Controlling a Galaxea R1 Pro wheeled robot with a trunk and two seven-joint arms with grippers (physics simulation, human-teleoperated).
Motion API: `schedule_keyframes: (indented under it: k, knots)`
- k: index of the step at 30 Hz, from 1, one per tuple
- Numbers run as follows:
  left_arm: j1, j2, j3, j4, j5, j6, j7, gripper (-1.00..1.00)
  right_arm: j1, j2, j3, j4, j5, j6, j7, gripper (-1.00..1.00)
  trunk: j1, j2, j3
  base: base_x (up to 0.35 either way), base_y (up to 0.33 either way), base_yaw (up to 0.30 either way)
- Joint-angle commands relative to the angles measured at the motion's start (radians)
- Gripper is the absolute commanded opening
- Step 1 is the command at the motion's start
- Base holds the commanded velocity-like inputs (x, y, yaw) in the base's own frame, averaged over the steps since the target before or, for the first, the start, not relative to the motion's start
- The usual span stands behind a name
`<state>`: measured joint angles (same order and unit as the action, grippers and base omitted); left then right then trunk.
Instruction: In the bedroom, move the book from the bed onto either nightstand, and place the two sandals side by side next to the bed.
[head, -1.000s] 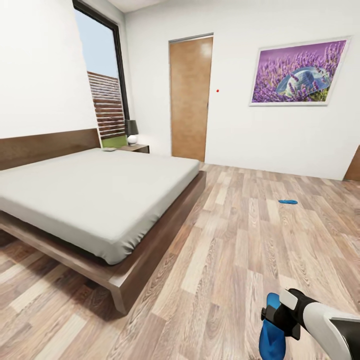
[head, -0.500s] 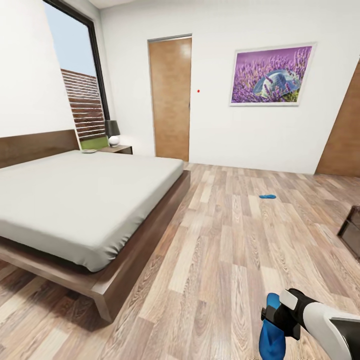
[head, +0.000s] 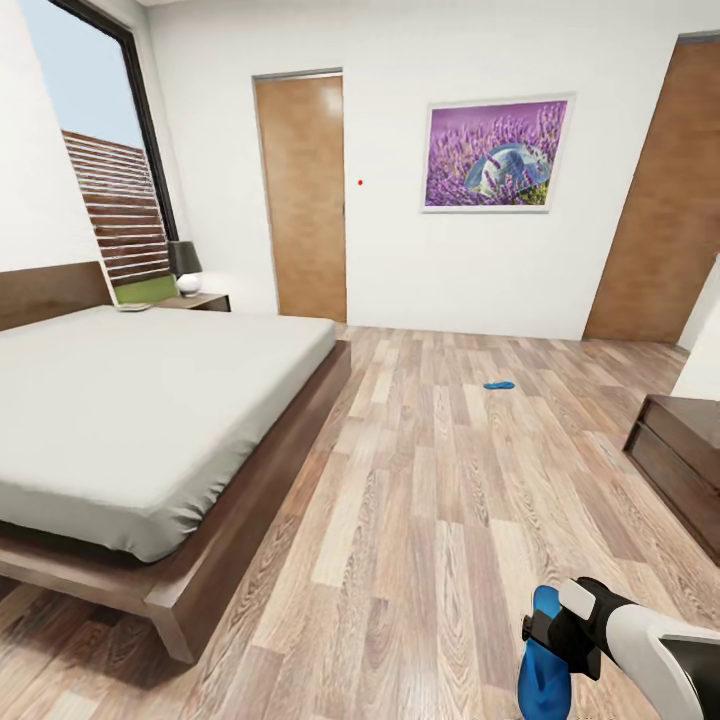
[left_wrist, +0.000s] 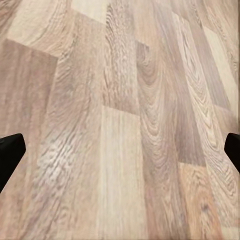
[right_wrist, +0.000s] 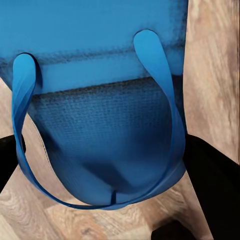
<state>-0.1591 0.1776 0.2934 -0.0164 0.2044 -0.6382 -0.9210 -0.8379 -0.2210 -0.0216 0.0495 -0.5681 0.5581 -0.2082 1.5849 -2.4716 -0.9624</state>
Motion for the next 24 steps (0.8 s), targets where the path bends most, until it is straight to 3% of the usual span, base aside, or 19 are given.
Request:
schedule_keyframes:
  k: [1, 24]
  knots:
    - [0.000, 0.000, -0.003, 0.001, 0.010, 0.000, -0.007, 1.00, -0.001, 0.000, -0.001, 0.001, -0.007, 0.000, -0.006, -1.00, 0.000, 0.000, -0.001, 0.000, 0.000, -0.222]
    - [0.000, 0.000, -0.003, 0.001, 0.010, 0.000, -0.007, 1.00, -0.001, 0.000, -0.001, 0.001, -0.007, 0.000, -0.005, -1.00, 0.000, 0.000, -0.001, 0.000, 0.000, -0.221]
